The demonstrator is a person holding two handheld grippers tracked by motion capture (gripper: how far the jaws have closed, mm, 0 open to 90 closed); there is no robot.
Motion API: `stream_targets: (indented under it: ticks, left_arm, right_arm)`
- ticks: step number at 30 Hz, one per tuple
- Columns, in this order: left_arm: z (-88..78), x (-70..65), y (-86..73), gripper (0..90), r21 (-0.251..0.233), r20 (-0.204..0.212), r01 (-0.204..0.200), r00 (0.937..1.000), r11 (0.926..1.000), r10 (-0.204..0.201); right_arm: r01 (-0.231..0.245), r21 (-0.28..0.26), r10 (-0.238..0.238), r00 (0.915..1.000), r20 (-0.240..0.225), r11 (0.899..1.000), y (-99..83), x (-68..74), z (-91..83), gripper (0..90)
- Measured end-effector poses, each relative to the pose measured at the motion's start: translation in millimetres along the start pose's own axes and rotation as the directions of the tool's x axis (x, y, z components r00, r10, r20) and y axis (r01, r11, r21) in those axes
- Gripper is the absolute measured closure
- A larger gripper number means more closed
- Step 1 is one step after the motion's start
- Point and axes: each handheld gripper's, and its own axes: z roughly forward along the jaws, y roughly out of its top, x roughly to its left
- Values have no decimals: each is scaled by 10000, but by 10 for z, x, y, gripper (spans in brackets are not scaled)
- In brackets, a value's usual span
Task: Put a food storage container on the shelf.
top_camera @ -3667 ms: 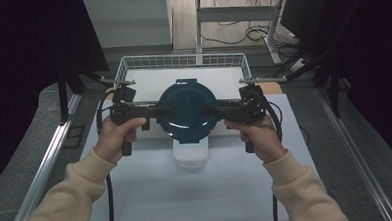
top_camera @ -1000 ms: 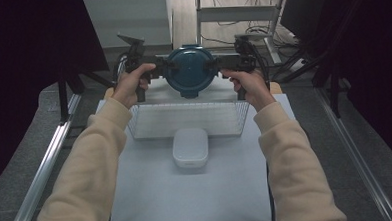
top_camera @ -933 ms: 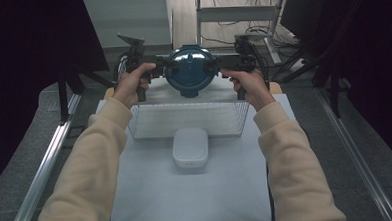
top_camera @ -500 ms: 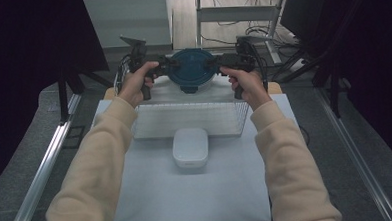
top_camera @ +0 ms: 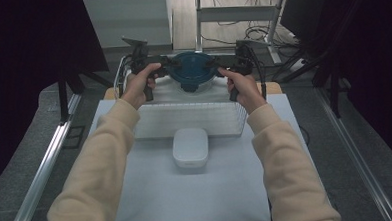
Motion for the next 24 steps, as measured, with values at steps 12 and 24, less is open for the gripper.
stream_targets:
  ticks: [12,24]
  left_arm:
    - [-390,-181,-216,192,-1213,-652,-2061,9778,9710,1994]
    - [-775,-313,-929,230,-854,-1482,-4258,8995,9008,4111]
  right_arm:
    - [1572,-1419,-1460,9855,864,9773,-141,273,-290,103]
    - [4312,-1352,-4175,9009,1188,8921,-574,325,-874,168]
